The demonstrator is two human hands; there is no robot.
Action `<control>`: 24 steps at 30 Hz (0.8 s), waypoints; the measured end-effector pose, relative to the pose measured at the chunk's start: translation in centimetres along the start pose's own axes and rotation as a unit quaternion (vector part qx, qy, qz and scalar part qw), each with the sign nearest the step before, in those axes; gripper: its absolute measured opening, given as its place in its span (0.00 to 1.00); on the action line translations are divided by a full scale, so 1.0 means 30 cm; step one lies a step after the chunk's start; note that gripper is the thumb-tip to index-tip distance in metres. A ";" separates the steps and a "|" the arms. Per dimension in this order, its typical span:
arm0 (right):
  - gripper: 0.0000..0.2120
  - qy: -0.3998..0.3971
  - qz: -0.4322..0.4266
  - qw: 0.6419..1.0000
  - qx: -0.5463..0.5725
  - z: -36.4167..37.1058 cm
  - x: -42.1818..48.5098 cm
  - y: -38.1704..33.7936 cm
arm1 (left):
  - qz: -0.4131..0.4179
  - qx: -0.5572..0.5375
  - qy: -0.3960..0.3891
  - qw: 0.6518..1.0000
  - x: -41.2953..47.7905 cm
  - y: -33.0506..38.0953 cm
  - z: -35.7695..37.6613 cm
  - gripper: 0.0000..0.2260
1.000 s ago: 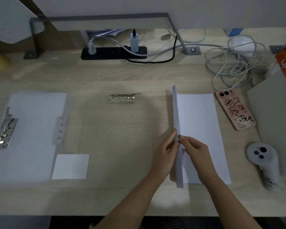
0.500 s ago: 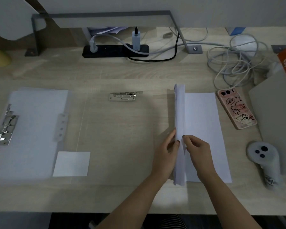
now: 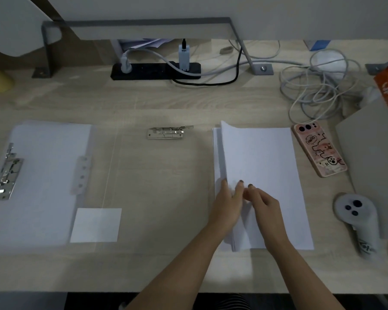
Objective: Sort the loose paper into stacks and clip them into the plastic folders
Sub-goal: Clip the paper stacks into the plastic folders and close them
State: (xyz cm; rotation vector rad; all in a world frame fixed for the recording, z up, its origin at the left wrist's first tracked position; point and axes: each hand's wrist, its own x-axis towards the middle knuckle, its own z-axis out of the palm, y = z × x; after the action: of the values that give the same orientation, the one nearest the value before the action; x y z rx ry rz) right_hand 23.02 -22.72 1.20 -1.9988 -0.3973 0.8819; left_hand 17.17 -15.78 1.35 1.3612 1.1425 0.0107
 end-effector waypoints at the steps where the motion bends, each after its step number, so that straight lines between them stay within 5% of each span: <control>1: 0.15 0.000 0.003 1.000 0.001 -0.002 -0.001 0.001 | -0.010 0.001 0.020 1.000 0.013 -0.002 -0.005 0.21; 7: 0.10 0.052 0.009 0.998 0.027 -0.067 0.013 -0.010 | -0.007 -0.063 0.060 0.996 0.029 -0.002 -0.054 0.15; 11: 0.22 0.124 0.032 0.991 0.048 -0.132 0.057 -0.031 | 0.030 -0.168 0.024 0.985 0.001 -0.001 -0.154 0.13; 14: 0.26 0.093 0.057 0.992 0.064 -0.117 0.078 -0.051 | 0.037 -0.194 0.030 0.980 -0.026 -0.033 -0.250 0.15; 16: 0.20 0.071 0.067 0.993 0.067 -0.073 0.078 -0.075 | 0.038 -0.216 0.043 0.975 -0.044 -0.062 -0.319 0.20; 18: 0.12 0.060 0.065 0.994 0.059 -0.007 0.071 -0.099 | 0.046 -0.225 0.079 0.970 -0.063 -0.103 -0.392 0.16; 24: 0.11 0.000 0.085 0.995 0.061 0.238 0.010 -0.106 | 0.016 -0.131 0.210 0.969 -0.126 -0.258 -0.564 0.18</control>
State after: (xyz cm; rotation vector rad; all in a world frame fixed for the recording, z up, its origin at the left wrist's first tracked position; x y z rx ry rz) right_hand 18.29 -16.50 1.20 -1.9390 -0.1710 0.9876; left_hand -0.02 -7.70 1.34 1.1683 1.4144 0.4781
